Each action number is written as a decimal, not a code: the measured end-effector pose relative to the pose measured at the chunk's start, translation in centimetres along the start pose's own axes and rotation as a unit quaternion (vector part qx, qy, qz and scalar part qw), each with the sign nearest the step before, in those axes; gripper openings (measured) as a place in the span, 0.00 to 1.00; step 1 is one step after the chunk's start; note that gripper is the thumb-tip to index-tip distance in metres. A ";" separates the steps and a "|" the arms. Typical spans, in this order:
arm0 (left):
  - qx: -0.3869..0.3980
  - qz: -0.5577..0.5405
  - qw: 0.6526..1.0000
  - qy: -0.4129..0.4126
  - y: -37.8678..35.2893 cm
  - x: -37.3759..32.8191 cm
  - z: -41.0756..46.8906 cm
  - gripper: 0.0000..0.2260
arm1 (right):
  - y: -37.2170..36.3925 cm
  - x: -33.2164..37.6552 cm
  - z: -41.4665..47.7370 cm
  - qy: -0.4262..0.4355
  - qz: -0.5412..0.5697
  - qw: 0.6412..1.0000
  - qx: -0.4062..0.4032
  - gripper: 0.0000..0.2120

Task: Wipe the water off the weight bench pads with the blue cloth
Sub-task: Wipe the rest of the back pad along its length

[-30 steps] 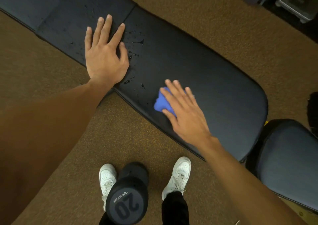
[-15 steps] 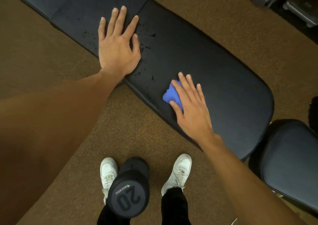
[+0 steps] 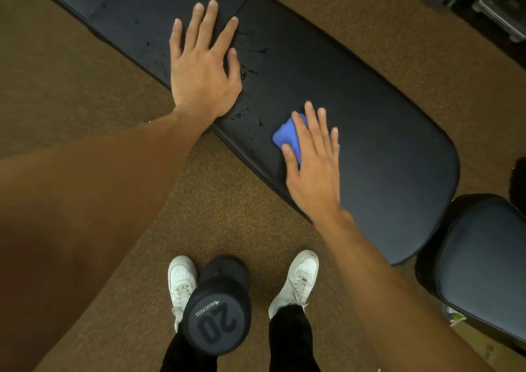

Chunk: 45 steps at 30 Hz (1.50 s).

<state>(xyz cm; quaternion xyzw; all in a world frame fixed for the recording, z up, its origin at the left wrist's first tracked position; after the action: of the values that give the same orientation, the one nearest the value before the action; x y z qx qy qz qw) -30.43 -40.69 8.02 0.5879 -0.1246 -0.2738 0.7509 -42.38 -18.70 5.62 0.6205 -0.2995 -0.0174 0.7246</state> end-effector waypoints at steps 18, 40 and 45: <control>0.012 -0.032 0.999 -0.019 0.4 1.1 0.8 0.25 | -0.5 2.1 -2.0 0.158 -0.024 0.986 0.053 0.27; 0.077 0.033 0.993 -0.087 0.1 5.9 4.6 0.34 | -2.2 6.4 3.1 -0.051 -0.004 0.998 -0.020 0.26; 0.070 0.024 0.994 -0.083 0.1 5.9 4.5 0.33 | -2.0 6.4 -1.0 0.105 -0.042 0.993 0.033 0.27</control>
<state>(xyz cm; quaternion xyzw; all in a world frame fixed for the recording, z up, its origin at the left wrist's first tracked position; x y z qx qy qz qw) -27.87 -47.69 8.53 0.6111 -0.2194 -0.2941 0.7014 -35.98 -20.85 6.43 0.6546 -0.1961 0.0273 0.7296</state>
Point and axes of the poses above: each hand's wrist, its own z-axis towards the middle knuckle, its own y-axis out of the back of the hand, x = y × z, the point moved 3 cm from there along z, towards the middle knuckle, and after that the axes turned 5 degrees about -x, right-handed, at the moved point
